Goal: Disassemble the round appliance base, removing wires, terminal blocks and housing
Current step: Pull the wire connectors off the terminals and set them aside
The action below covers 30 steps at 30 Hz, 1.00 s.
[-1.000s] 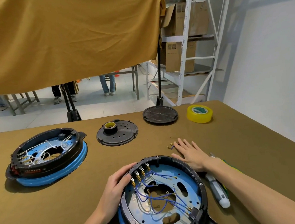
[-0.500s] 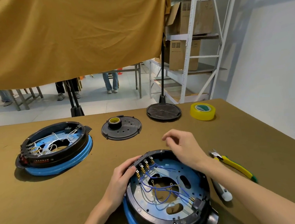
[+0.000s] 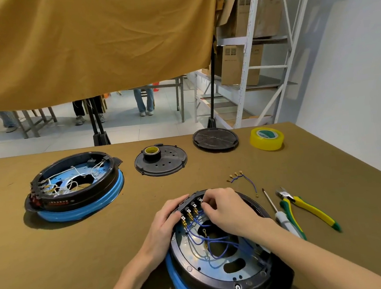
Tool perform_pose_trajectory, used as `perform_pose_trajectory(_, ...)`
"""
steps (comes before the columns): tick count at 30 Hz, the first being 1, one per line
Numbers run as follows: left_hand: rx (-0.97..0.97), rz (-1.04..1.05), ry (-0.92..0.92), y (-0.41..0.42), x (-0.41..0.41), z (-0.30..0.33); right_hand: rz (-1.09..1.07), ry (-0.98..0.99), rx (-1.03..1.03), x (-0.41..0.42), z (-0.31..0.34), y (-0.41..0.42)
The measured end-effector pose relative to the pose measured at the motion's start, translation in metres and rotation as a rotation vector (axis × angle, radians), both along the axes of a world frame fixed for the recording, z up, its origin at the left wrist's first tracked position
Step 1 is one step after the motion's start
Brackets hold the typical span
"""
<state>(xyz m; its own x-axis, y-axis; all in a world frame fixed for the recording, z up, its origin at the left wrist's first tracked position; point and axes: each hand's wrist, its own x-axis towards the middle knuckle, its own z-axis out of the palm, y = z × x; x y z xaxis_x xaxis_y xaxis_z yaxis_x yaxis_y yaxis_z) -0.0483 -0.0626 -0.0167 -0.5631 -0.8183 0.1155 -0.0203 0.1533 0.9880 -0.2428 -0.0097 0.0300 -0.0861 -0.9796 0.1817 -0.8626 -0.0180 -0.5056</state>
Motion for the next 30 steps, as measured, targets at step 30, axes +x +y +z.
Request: perform_pose_trajectory(30,-0.090,0.119,0.024,0.003,-0.002,-0.002,0.000,-0.031,-0.058,0.016,0.004,-0.012)
